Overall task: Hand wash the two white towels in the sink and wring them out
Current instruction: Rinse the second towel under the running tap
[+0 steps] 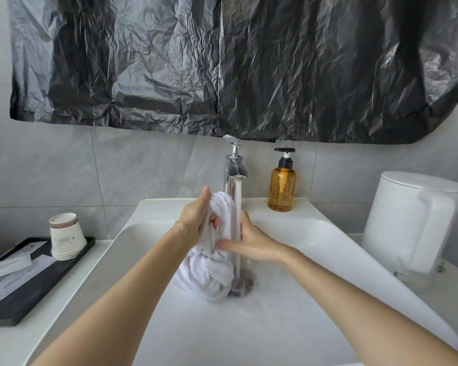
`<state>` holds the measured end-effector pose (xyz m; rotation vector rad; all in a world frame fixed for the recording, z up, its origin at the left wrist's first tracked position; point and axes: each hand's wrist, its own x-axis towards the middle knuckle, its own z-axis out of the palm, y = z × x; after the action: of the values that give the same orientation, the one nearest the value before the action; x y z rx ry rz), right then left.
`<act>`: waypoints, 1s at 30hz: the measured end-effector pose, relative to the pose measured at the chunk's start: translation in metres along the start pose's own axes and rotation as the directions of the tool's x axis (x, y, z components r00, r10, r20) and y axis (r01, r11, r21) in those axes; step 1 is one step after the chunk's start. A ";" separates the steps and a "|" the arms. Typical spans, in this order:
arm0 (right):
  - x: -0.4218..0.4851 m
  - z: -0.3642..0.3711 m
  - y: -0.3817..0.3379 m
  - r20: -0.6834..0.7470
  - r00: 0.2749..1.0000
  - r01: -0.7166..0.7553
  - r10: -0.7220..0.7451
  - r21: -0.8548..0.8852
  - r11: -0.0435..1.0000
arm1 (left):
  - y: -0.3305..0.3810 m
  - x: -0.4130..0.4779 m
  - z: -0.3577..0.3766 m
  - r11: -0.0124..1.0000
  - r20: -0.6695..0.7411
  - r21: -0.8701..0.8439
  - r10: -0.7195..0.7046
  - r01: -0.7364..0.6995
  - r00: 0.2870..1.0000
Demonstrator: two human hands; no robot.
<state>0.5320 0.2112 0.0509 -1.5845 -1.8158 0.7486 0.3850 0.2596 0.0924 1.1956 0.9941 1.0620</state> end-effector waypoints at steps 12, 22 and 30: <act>0.007 -0.020 -0.030 -0.195 0.966 0.004 0.172 0.673 0.739 | -0.012 0.006 0.005 0.857 0.029 0.428 0.303 -0.286 0.953; 0.002 0.017 -0.038 -0.523 0.819 0.012 0.236 0.428 0.904 | -0.017 -0.019 0.030 0.828 -0.121 0.470 0.402 -0.304 0.908; -0.011 -0.015 -0.033 -0.464 0.886 -0.037 0.013 -0.044 0.998 | -0.011 -0.011 0.025 0.815 -0.014 0.543 0.252 -0.204 0.968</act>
<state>0.5225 0.1963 0.0847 -1.6509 -1.4716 0.2931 0.4077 0.2431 0.0848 1.7795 1.2919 1.0571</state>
